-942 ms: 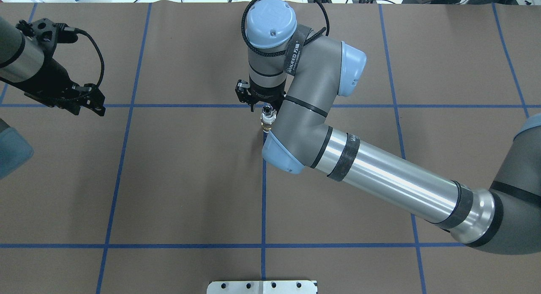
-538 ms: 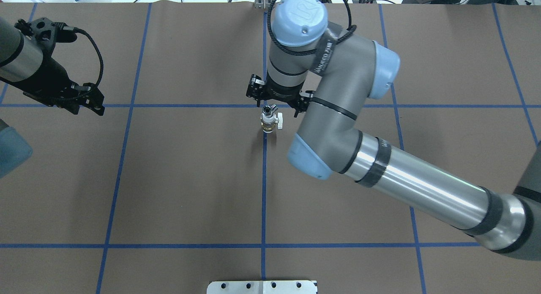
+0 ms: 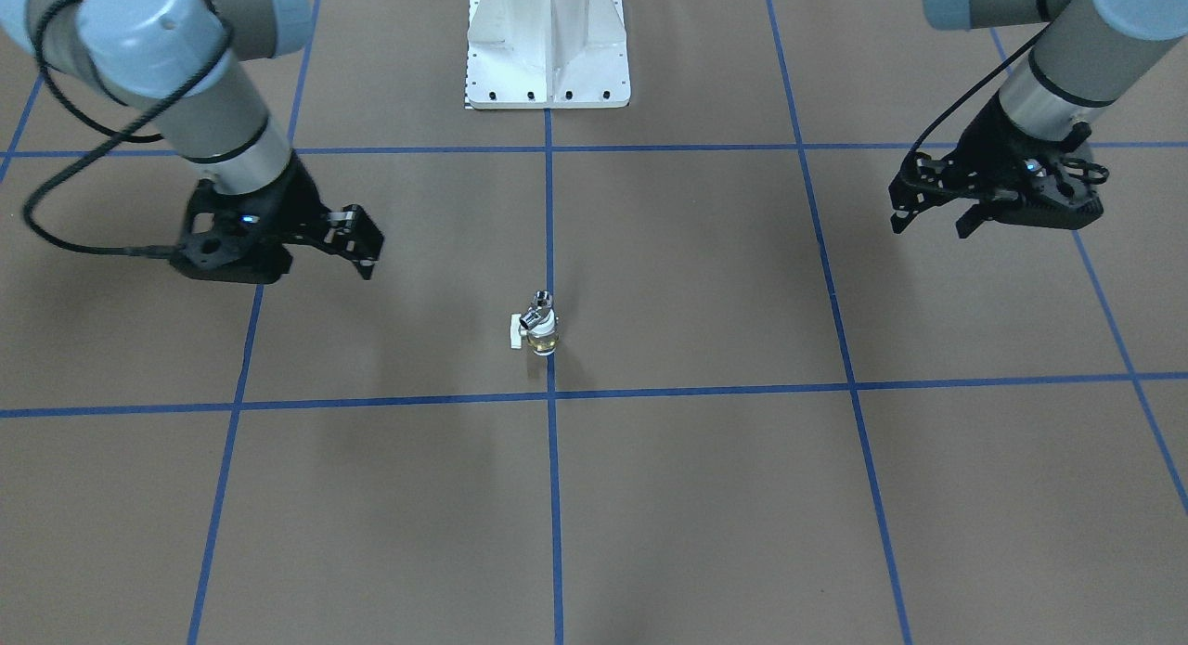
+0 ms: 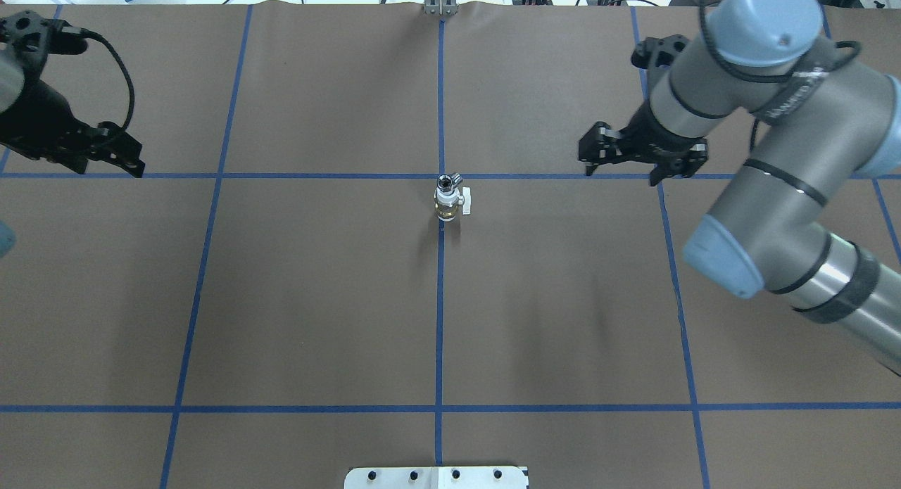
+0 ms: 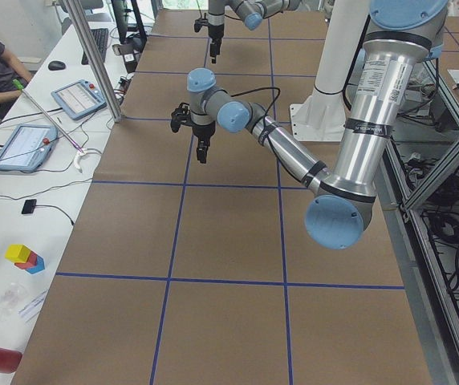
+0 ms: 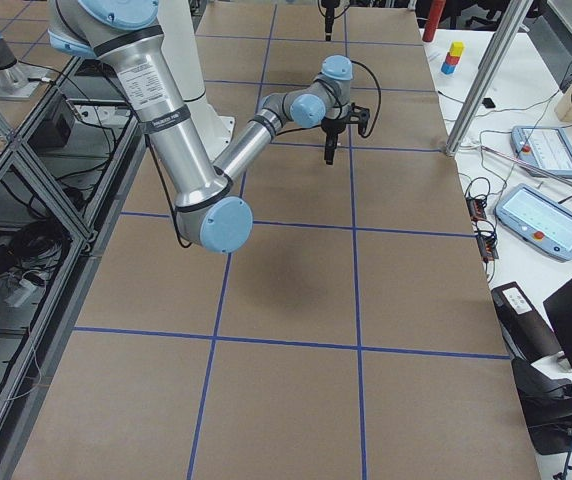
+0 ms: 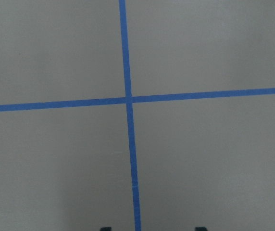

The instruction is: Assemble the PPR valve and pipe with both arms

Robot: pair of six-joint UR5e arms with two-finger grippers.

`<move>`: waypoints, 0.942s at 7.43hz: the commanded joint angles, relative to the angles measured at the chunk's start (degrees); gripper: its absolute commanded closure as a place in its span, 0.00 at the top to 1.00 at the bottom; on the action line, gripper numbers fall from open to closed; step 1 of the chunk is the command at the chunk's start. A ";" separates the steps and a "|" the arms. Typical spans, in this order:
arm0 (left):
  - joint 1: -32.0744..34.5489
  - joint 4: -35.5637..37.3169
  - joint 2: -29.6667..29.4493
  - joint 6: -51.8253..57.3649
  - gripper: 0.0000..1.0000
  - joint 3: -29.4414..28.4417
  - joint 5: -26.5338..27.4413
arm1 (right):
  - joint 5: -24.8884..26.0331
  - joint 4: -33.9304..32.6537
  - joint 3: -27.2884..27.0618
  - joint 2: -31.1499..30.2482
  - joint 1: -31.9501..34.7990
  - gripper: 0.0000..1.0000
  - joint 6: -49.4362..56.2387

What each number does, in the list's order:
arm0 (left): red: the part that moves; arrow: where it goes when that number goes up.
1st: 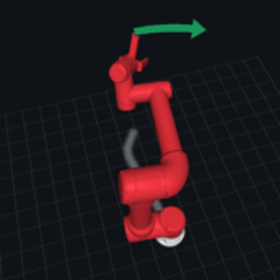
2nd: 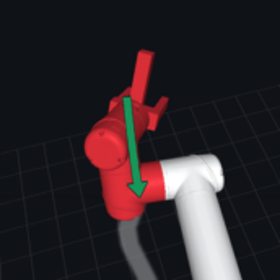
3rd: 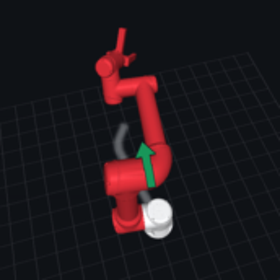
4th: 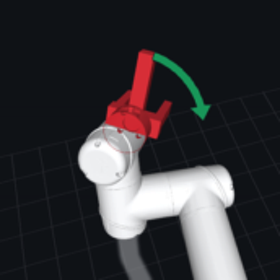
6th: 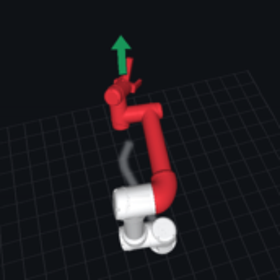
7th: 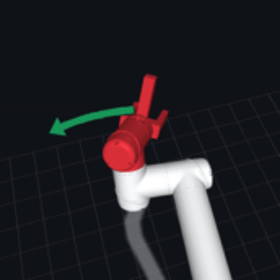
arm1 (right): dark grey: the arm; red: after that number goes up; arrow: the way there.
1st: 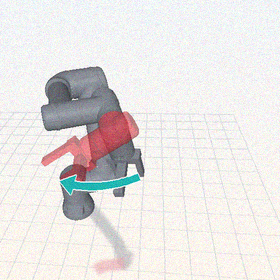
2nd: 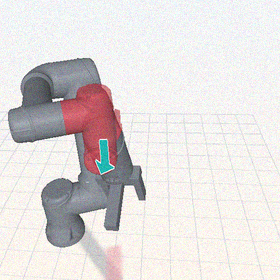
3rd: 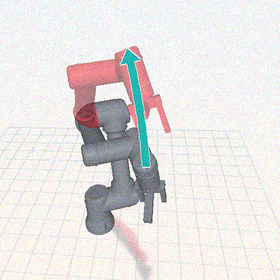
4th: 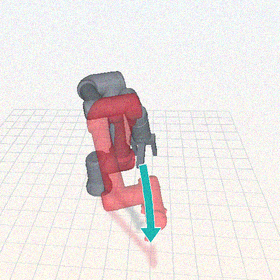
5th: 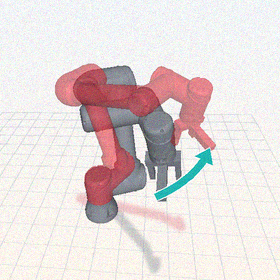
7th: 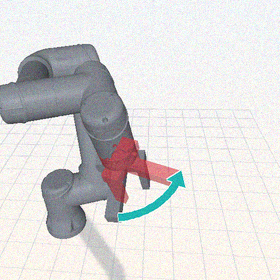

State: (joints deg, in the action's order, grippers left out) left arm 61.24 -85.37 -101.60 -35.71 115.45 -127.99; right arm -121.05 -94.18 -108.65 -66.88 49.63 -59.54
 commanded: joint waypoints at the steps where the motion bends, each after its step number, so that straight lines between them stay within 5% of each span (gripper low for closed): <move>1: 8.76 -0.23 6.48 13.94 1.00 0.39 -3.90 | -4.68 0.05 -1.31 -11.13 10.60 1.00 19.01; 3: 12.67 -0.32 10.17 20.91 1.00 0.12 -5.25 | -11.12 0.05 -0.42 -19.65 22.30 0.99 35.56; 7: 21.17 -0.14 13.18 28.66 1.00 -4.33 -5.95 | -12.19 0.05 1.33 -25.39 30.95 0.99 46.06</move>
State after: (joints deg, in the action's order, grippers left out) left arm 79.08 -85.58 -88.75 -9.10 113.82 -133.36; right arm -132.70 -94.13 -107.69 -90.13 78.07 -17.12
